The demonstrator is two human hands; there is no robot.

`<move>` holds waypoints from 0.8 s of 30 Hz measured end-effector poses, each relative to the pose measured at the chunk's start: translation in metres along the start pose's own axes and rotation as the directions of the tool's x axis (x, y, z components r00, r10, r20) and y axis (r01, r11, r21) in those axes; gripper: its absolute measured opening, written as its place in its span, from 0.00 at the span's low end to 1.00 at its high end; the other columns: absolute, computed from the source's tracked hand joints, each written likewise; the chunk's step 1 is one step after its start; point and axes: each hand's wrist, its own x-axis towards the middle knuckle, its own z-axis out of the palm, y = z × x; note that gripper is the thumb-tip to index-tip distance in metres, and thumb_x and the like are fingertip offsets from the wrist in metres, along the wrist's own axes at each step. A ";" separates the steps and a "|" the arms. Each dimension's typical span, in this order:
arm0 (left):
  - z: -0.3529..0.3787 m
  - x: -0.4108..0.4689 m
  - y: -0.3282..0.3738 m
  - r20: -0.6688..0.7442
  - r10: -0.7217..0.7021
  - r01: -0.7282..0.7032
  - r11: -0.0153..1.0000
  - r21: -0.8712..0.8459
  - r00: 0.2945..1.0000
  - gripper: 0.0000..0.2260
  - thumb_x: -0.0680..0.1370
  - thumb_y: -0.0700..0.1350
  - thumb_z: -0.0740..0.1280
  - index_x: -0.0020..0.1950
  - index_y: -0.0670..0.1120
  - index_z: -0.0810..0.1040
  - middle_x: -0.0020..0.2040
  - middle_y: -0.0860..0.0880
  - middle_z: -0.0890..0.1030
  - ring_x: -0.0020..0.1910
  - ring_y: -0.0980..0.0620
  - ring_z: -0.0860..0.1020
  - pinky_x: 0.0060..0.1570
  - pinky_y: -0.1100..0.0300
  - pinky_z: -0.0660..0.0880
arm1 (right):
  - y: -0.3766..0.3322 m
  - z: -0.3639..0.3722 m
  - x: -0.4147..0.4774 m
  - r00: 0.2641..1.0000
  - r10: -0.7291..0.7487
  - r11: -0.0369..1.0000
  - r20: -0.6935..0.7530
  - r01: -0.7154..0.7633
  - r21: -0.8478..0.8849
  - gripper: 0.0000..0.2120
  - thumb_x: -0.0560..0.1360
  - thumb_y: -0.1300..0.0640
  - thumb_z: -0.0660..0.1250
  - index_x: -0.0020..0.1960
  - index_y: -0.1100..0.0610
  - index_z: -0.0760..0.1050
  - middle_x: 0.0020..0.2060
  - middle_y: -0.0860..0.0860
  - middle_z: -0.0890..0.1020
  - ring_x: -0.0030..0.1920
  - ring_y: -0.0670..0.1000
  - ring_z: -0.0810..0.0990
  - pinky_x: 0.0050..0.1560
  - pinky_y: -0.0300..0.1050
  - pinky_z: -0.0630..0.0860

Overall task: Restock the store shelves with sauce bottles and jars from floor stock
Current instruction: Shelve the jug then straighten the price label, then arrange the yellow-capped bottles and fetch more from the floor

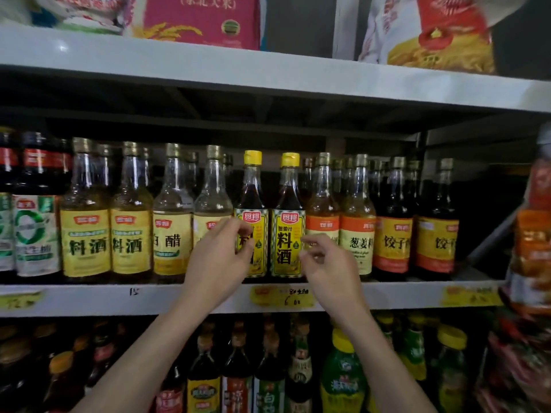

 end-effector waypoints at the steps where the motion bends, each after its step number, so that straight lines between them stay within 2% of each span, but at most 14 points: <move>1: 0.001 0.010 0.005 -0.038 0.015 -0.013 0.998 0.065 0.999 0.11 0.78 0.50 0.66 0.60 0.50 0.75 0.55 0.54 0.78 0.41 0.57 0.75 0.41 0.60 0.72 | -0.004 -0.003 0.010 0.999 -0.047 0.999 -0.020 0.047 -0.015 0.16 0.79 0.55 0.66 0.66 0.49 0.74 0.46 0.37 0.80 0.38 0.39 0.79 0.39 0.40 0.80; 2: 0.000 0.021 0.011 -0.074 0.025 -0.017 0.993 0.119 0.997 0.16 0.79 0.51 0.65 0.65 0.50 0.72 0.60 0.53 0.77 0.41 0.58 0.75 0.43 0.58 0.74 | -0.011 -0.006 0.022 0.993 -0.103 0.994 -0.051 0.101 -0.033 0.19 0.79 0.55 0.66 0.69 0.49 0.72 0.51 0.38 0.79 0.38 0.39 0.79 0.41 0.39 0.79; 4: -0.004 0.049 0.023 -0.154 0.061 -0.026 0.975 0.221 0.986 0.23 0.79 0.52 0.64 0.72 0.51 0.65 0.64 0.49 0.75 0.41 0.57 0.75 0.42 0.58 0.74 | -0.029 -0.012 0.049 0.967 -0.218 0.975 -0.134 0.209 -0.079 0.24 0.78 0.55 0.66 0.73 0.48 0.67 0.62 0.45 0.77 0.44 0.37 0.76 0.50 0.38 0.75; 6: -0.007 0.075 0.035 -0.194 0.106 -0.032 0.935 0.353 0.975 0.26 0.80 0.52 0.63 0.76 0.52 0.59 0.63 0.44 0.76 0.42 0.51 0.79 0.39 0.57 0.71 | -0.048 -0.015 0.075 0.932 -0.310 0.945 -0.189 0.281 -0.165 0.27 0.79 0.53 0.65 0.75 0.48 0.62 0.67 0.50 0.74 0.54 0.45 0.78 0.53 0.44 0.73; 8: -0.006 0.098 0.046 -0.196 0.121 -0.018 0.889 0.458 0.973 0.28 0.80 0.53 0.62 0.78 0.53 0.55 0.60 0.42 0.78 0.46 0.44 0.80 0.36 0.57 0.68 | -0.061 -0.014 0.097 0.921 -0.355 0.906 -0.162 0.296 -0.301 0.29 0.79 0.52 0.63 0.77 0.48 0.58 0.67 0.55 0.74 0.59 0.56 0.79 0.52 0.52 0.76; 11: 0.000 0.124 0.054 -0.161 0.027 0.054 0.877 0.477 0.987 0.28 0.80 0.53 0.61 0.78 0.54 0.54 0.58 0.41 0.78 0.50 0.41 0.80 0.37 0.54 0.68 | -0.071 -0.008 0.120 0.947 -0.318 0.875 -0.053 0.272 -0.400 0.32 0.77 0.52 0.63 0.78 0.48 0.56 0.66 0.60 0.74 0.59 0.63 0.78 0.51 0.55 0.75; 14: -0.002 0.138 0.051 -0.085 -0.079 0.111 0.868 0.484 0.993 0.25 0.78 0.52 0.62 0.75 0.50 0.65 0.61 0.40 0.77 0.57 0.38 0.77 0.48 0.48 0.74 | -0.077 -0.001 0.138 0.964 -0.264 0.884 0.000 0.242 -0.400 0.29 0.75 0.52 0.64 0.75 0.52 0.63 0.62 0.60 0.77 0.58 0.63 0.77 0.45 0.51 0.71; 17: -0.008 0.140 0.048 -0.042 -0.078 0.089 0.907 0.413 0.996 0.21 0.75 0.48 0.66 0.68 0.46 0.73 0.58 0.43 0.79 0.55 0.42 0.78 0.49 0.51 0.76 | -0.082 0.002 0.150 0.969 -0.236 0.880 0.077 0.247 -0.406 0.22 0.73 0.53 0.65 0.66 0.56 0.72 0.55 0.58 0.80 0.53 0.62 0.79 0.43 0.49 0.70; 20: -0.020 0.138 0.044 -0.021 -0.101 0.103 0.964 0.245 0.995 0.19 0.74 0.48 0.71 0.64 0.47 0.76 0.52 0.50 0.80 0.50 0.50 0.77 0.45 0.59 0.71 | -0.082 0.000 0.155 0.967 -0.238 0.893 0.089 0.254 -0.372 0.19 0.72 0.55 0.68 0.62 0.56 0.73 0.45 0.53 0.77 0.45 0.56 0.77 0.40 0.50 0.72; 22: -0.030 0.134 0.043 0.007 -0.121 0.119 0.986 0.116 0.993 0.19 0.73 0.48 0.73 0.62 0.49 0.77 0.48 0.54 0.77 0.47 0.54 0.75 0.45 0.61 0.70 | -0.078 -0.002 0.155 0.973 -0.222 0.927 0.058 0.229 -0.299 0.20 0.71 0.54 0.70 0.62 0.55 0.72 0.43 0.51 0.75 0.44 0.54 0.76 0.40 0.50 0.73; 24: -0.037 0.126 0.044 0.027 -0.126 0.126 0.992 -0.004 0.992 0.18 0.73 0.48 0.74 0.61 0.49 0.77 0.46 0.56 0.75 0.47 0.57 0.75 0.44 0.62 0.70 | -0.074 -0.005 0.154 0.977 -0.212 0.957 0.006 0.208 -0.204 0.20 0.70 0.52 0.71 0.60 0.55 0.73 0.45 0.51 0.78 0.46 0.54 0.78 0.42 0.49 0.75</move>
